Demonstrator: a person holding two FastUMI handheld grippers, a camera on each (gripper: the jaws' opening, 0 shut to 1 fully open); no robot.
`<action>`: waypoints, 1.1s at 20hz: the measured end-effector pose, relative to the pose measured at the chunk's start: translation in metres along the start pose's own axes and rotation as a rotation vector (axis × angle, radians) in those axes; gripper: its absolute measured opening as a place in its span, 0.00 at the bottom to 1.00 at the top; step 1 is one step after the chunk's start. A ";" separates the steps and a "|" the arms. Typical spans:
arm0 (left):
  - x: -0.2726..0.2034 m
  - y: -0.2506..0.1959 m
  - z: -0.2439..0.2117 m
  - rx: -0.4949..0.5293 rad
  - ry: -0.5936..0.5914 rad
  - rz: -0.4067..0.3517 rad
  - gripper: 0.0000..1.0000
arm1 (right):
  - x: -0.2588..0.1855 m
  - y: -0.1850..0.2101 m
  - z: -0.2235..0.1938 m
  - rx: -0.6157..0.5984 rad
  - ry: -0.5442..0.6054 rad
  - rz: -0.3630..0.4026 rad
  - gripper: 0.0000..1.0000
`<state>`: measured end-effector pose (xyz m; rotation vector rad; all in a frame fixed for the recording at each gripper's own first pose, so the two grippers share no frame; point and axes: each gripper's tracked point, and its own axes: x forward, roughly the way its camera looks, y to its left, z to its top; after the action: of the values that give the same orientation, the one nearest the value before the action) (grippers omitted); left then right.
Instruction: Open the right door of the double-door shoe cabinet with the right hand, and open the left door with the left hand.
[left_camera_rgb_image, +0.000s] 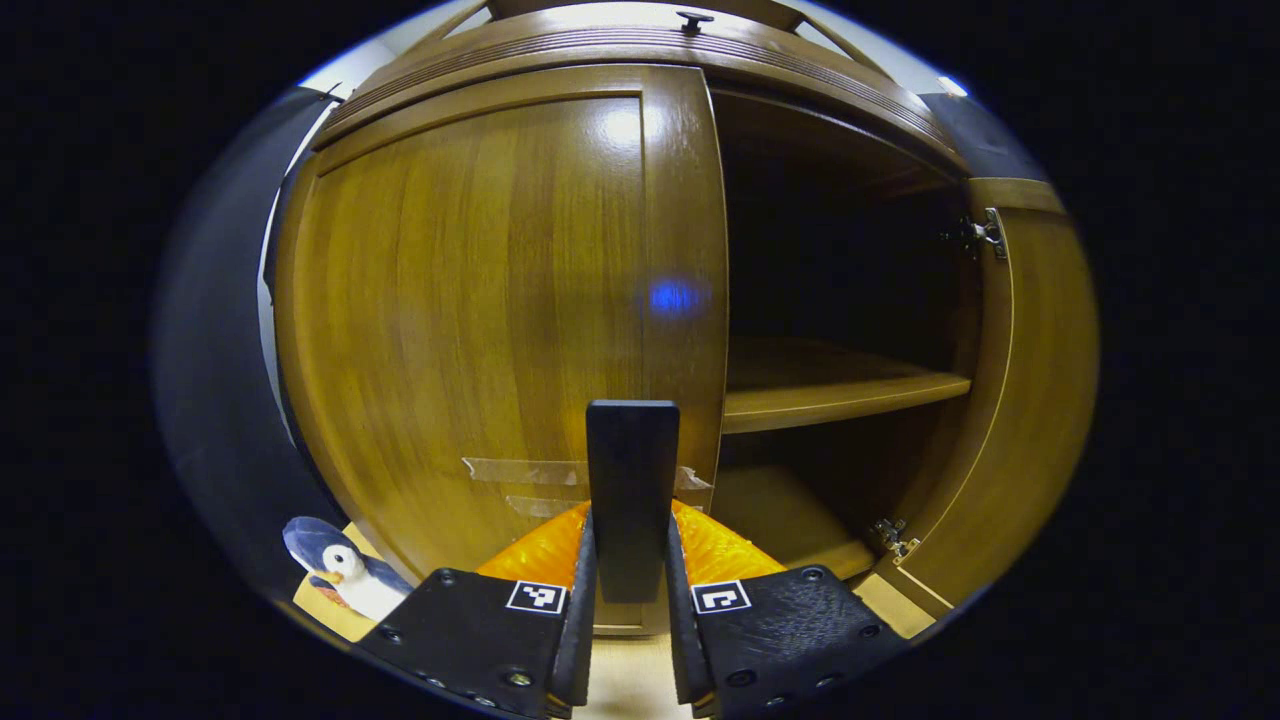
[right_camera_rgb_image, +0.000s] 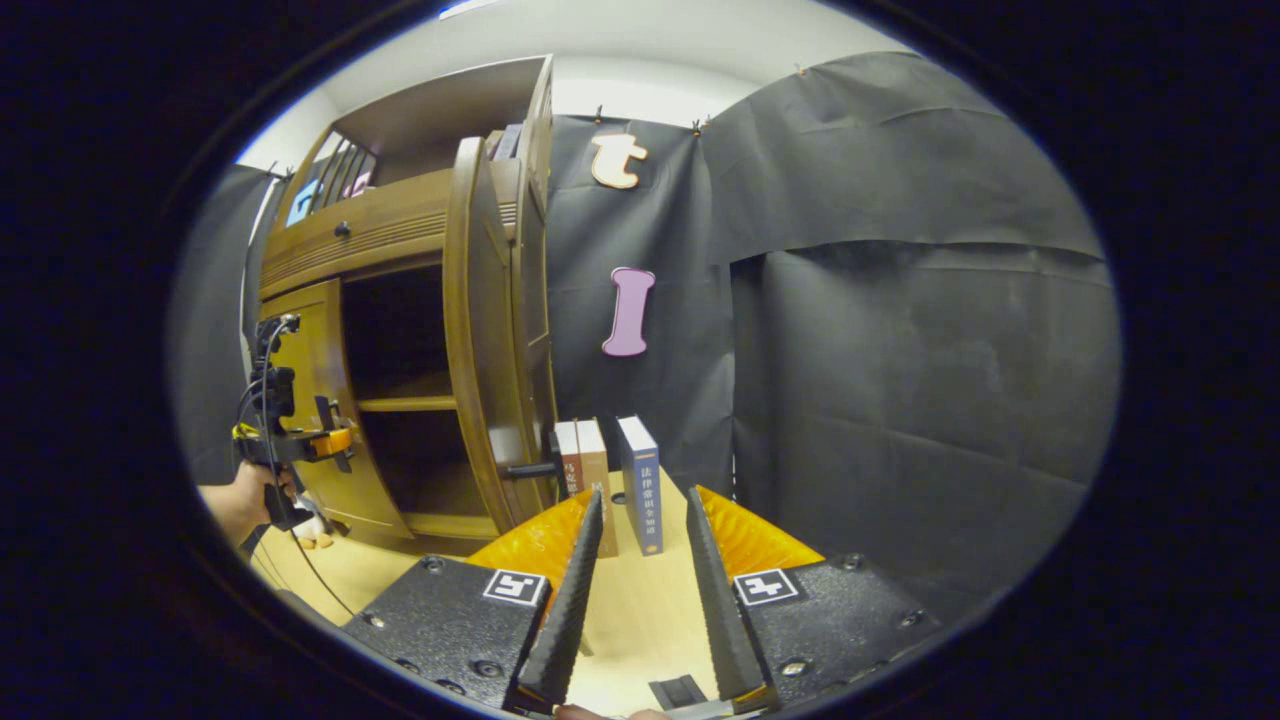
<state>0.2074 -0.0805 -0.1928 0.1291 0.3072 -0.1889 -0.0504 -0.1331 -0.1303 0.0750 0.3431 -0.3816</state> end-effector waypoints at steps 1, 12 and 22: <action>-0.005 0.001 -0.003 -0.006 0.000 0.003 0.31 | -0.004 0.001 -0.001 0.000 0.000 0.007 0.55; -0.049 0.012 -0.013 -0.020 -0.016 0.047 0.31 | -0.011 0.026 -0.013 -0.010 0.007 0.054 0.55; -0.081 0.025 -0.020 -0.051 -0.005 0.090 0.31 | -0.012 0.053 -0.019 -0.023 0.015 0.121 0.55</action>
<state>0.1310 -0.0395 -0.1840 0.0919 0.3007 -0.0924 -0.0470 -0.0774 -0.1439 0.0755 0.3558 -0.2577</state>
